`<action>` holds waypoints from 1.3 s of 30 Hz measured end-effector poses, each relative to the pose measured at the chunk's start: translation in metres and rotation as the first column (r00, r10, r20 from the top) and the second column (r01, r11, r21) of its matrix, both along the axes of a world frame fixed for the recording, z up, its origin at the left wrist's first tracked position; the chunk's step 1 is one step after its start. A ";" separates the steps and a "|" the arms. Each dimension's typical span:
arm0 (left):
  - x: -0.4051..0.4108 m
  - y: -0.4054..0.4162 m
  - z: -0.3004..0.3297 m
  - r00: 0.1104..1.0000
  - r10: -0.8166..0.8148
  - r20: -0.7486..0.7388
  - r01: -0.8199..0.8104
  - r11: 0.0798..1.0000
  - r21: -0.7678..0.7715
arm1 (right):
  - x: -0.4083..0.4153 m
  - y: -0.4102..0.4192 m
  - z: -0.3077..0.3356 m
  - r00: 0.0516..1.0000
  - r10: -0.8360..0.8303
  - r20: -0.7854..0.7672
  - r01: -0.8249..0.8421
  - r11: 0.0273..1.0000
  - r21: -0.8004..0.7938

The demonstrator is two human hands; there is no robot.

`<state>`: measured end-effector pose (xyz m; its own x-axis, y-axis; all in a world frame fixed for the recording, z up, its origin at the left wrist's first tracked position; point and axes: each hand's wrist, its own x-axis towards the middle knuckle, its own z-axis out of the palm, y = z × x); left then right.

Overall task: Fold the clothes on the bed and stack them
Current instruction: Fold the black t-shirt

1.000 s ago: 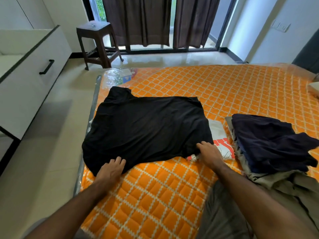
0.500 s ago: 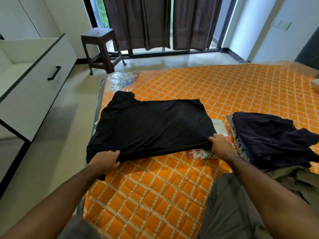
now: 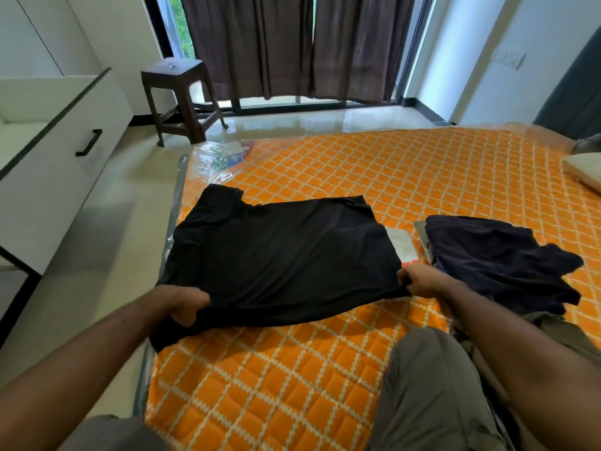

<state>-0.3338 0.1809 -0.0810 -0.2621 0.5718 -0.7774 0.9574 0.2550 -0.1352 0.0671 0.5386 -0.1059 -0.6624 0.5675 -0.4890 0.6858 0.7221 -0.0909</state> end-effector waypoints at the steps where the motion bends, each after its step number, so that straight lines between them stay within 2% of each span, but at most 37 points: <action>1: -0.006 0.009 0.011 1.000 0.023 0.008 -0.023 1.000 0.009 | -0.002 0.006 0.002 1.000 -0.019 -0.012 0.018 1.000 -0.023; 4: -0.024 0.031 0.045 0.996 0.087 -0.004 -0.087 0.996 0.028 | -0.013 0.024 0.016 0.991 -0.113 -0.073 0.104 0.987 -0.119; 7: -0.053 0.052 0.063 0.991 0.125 -0.046 -0.122 0.989 0.078 | -0.031 0.050 0.030 0.949 -0.236 -0.209 0.201 0.963 -0.178; 10: -0.082 0.073 0.071 0.982 0.169 -0.080 -0.157 0.977 0.145 | -0.049 0.081 0.032 0.852 -0.370 -0.369 0.299 0.924 -0.237; 12: -0.100 0.085 0.063 0.966 0.185 -0.182 -0.133 0.955 0.264 | -0.061 0.100 0.024 0.746 -0.490 -0.451 0.400 0.871 -0.284; 14: -0.111 0.092 0.044 0.895 0.215 -0.391 0.028 0.847 0.531 | -0.070 0.106 0.008 0.627 -0.599 -0.498 0.496 0.800 -0.338; 15: -0.110 0.091 0.035 0.862 0.265 -0.432 0.082 0.769 0.633 | -0.072 0.101 0.000 0.584 -0.649 -0.487 0.538 0.759 -0.366; 17: -0.105 0.090 0.010 0.862 0.324 -0.389 0.110 0.631 0.768 | -0.075 0.094 -0.027 0.578 -0.713 -0.397 0.592 0.701 -0.398; 18: -0.101 0.088 -0.006 0.871 0.338 -0.356 0.093 0.599 0.796 | -0.076 0.089 -0.041 0.594 -0.723 -0.353 0.610 0.691 -0.387; 20: -0.093 0.074 -0.035 0.860 0.438 -0.262 -0.041 0.571 0.820 | -0.073 0.084 -0.065 0.603 -0.723 -0.338 0.635 0.691 -0.346; 22: -0.088 0.057 -0.064 0.762 0.638 -0.108 -0.299 0.495 0.816 | -0.070 0.082 -0.078 0.552 -0.752 -0.361 0.669 0.658 -0.347; 24: -0.083 0.037 -0.089 0.583 0.812 0.031 -0.522 0.346 0.780 | -0.068 0.080 -0.082 0.502 -0.775 -0.384 0.689 0.627 -0.365; 26: -0.078 0.019 -0.102 0.420 0.902 0.102 -0.645 0.217 0.732 | -0.068 0.079 -0.082 0.490 -0.777 -0.395 0.689 0.623 -0.370; 27: -0.078 0.011 -0.108 0.388 0.914 0.118 -0.672 0.192 0.715 | -0.068 0.078 -0.081 0.490 -0.774 -0.401 0.689 0.626 -0.366; 28: -0.079 0.003 -0.112 0.388 0.912 0.131 -0.679 0.187 0.710 | -0.069 0.076 -0.080 0.495 -0.766 -0.410 0.685 0.634 -0.358; 32: -0.082 -0.018 -0.111 0.516 0.818 0.254 -0.623 0.155 0.767 | -0.067 0.072 -0.075 0.510 -0.715 -0.478 0.669 0.679 -0.302; 35: -0.086 -0.026 -0.101 0.586 0.769 0.256 -0.590 0.188 0.786 | -0.063 0.073 -0.065 0.603 -0.648 -0.465 0.638 0.742 -0.206; 39: -0.094 -0.042 -0.090 0.606 0.745 0.280 -0.637 0.242 0.732 | -0.053 0.075 -0.045 0.742 -0.524 -0.419 0.541 0.837 -0.089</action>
<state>-0.4278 0.1389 -0.1705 -0.8939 0.4266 -0.1374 0.3530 0.8591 0.3707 0.0143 0.6133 -0.1512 -0.3787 0.9002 -0.2152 0.8630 0.2594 -0.4335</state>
